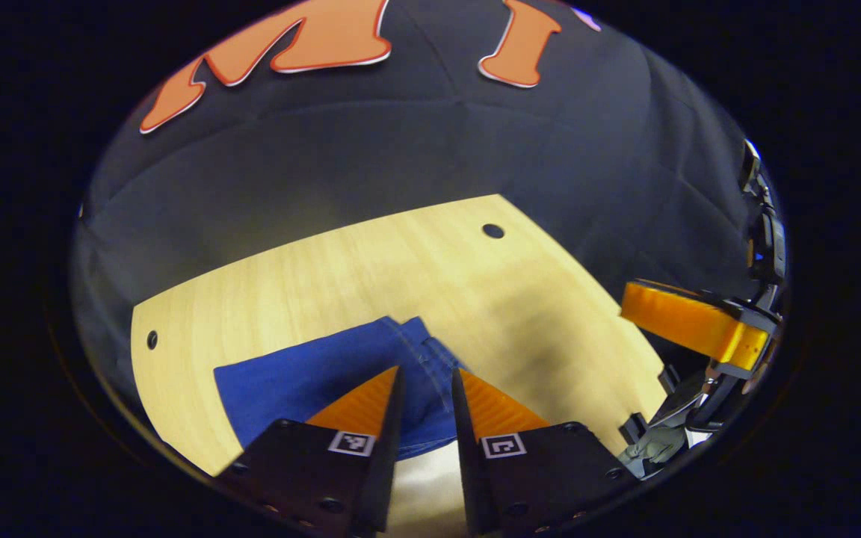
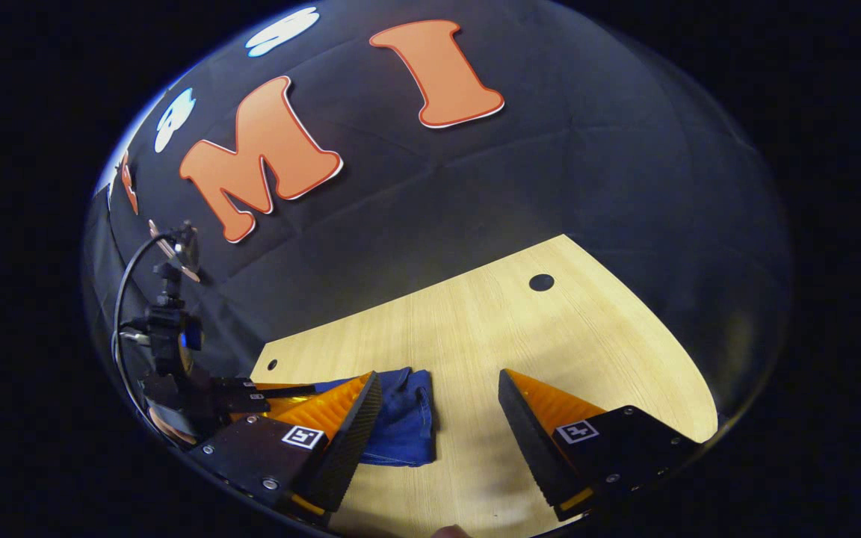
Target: Grasp the waist and the cuffs of the jeans and fold them to make the two legs overlap; first hold the waist and fold one-third of the jeans toward the cuffs, then hold the cuffs and fold the remaining one-third in the same direction to finish folding.
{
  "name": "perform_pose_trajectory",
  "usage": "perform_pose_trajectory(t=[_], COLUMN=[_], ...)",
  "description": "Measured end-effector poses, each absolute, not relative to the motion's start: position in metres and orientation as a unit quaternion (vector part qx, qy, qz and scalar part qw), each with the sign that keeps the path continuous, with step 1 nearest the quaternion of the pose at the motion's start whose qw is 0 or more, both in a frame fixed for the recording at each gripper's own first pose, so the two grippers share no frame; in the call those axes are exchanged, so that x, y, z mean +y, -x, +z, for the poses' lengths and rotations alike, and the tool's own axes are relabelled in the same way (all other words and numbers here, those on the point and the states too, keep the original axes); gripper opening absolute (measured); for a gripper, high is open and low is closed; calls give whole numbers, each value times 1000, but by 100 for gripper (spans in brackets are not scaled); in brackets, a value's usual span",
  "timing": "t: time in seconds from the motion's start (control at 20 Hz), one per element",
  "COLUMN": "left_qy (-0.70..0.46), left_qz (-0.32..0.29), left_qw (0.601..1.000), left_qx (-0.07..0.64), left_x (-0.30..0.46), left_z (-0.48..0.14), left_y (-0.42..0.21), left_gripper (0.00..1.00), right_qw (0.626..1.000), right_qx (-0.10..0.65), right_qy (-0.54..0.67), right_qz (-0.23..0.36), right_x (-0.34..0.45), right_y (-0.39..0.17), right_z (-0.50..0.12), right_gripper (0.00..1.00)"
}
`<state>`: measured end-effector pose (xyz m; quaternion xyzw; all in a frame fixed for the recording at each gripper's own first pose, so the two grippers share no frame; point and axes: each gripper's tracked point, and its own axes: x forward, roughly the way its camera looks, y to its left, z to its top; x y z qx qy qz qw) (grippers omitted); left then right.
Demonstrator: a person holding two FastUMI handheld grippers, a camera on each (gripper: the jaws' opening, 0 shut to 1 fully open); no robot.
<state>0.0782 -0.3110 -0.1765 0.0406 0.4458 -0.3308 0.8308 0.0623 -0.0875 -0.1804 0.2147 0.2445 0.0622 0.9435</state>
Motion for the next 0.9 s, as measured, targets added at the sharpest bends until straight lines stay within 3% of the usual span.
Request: perform_pose_trajectory(t=[0.1, 0.15, 0.35, 0.55, 0.9], left_qy=[-41, -44, -49, -37, -9], left_qz=[-334, -327, -287, -231, -117], left_qw=[845, 855, 900, 941, 989], left_qx=[415, 400, 324, 244, 93], left_x=[-310, -302, -260, -212, -121], left_z=[-155, -139, -92, -35, 63], left_y=[-85, -90, -112, -123, -119], left_gripper=[47, 47, 76, 79, 94], right_qw=[947, 949, 966, 985, 992], right_qx=[237, 233, 189, 127, 31], right_qy=[-210, -203, -167, -102, -68], right_qz=[60, 56, 52, 59, 105], right_x=[-88, -88, -80, -63, -6], right_y=[-64, -64, -68, -67, -62], right_z=[-175, -174, -146, -106, -35], right_gripper=[97, 97, 97, 97, 96])
